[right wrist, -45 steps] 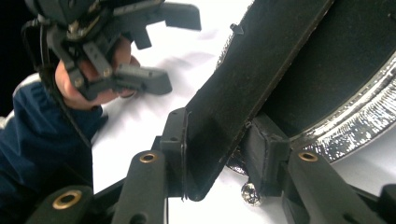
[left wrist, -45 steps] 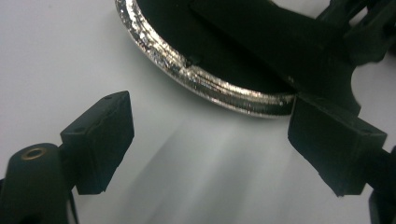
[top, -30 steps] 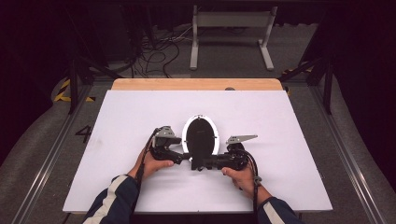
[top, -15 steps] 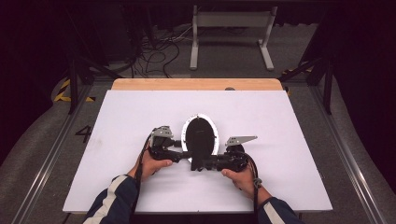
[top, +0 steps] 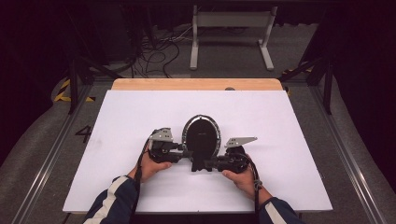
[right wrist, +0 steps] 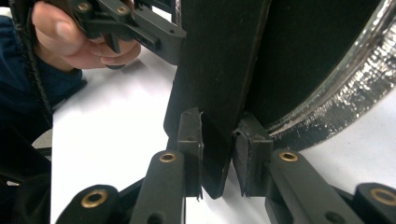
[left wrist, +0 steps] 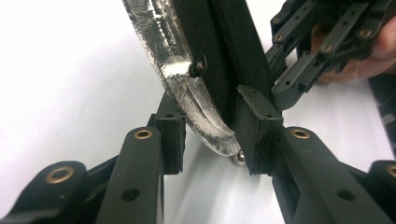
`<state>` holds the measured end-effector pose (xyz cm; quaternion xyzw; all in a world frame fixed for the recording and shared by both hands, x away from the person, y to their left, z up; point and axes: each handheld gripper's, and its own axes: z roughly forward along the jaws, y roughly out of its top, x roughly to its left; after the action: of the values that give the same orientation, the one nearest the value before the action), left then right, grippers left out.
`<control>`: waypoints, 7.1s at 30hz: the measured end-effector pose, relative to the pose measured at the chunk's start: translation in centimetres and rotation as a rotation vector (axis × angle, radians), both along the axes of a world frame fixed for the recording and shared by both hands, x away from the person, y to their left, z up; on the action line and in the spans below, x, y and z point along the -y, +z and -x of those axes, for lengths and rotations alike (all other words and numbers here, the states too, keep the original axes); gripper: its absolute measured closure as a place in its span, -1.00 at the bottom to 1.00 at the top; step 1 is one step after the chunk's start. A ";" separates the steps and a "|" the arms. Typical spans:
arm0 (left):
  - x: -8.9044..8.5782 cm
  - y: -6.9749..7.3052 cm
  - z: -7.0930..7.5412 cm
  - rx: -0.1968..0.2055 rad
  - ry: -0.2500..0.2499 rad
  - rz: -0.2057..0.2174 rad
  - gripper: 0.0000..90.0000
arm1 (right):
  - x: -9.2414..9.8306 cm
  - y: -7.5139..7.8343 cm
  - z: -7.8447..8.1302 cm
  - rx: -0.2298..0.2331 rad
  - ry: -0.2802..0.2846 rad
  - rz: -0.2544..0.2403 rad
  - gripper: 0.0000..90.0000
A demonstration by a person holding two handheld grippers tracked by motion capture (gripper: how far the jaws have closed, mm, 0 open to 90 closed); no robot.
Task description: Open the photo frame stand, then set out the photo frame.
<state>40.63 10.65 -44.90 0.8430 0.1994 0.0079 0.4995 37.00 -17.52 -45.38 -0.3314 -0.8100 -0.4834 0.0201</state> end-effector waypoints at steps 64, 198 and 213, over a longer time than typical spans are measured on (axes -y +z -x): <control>1.2 0.1 1.6 0.310 0.309 -0.194 0.56 | -1.1 -0.1 0.9 0.045 0.029 0.088 0.72; 2.4 1.3 1.1 0.327 0.156 -0.193 0.67 | -8.8 -0.5 5.3 0.328 -0.178 0.400 1.00; 1.9 1.8 1.6 0.301 0.119 -0.146 0.52 | -7.5 -0.4 4.5 0.305 -0.185 0.400 1.00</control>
<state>39.05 8.78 -43.15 0.8531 0.1708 0.1777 0.4599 32.47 -10.01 -45.80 -0.3248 -0.8494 -0.3577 -0.2122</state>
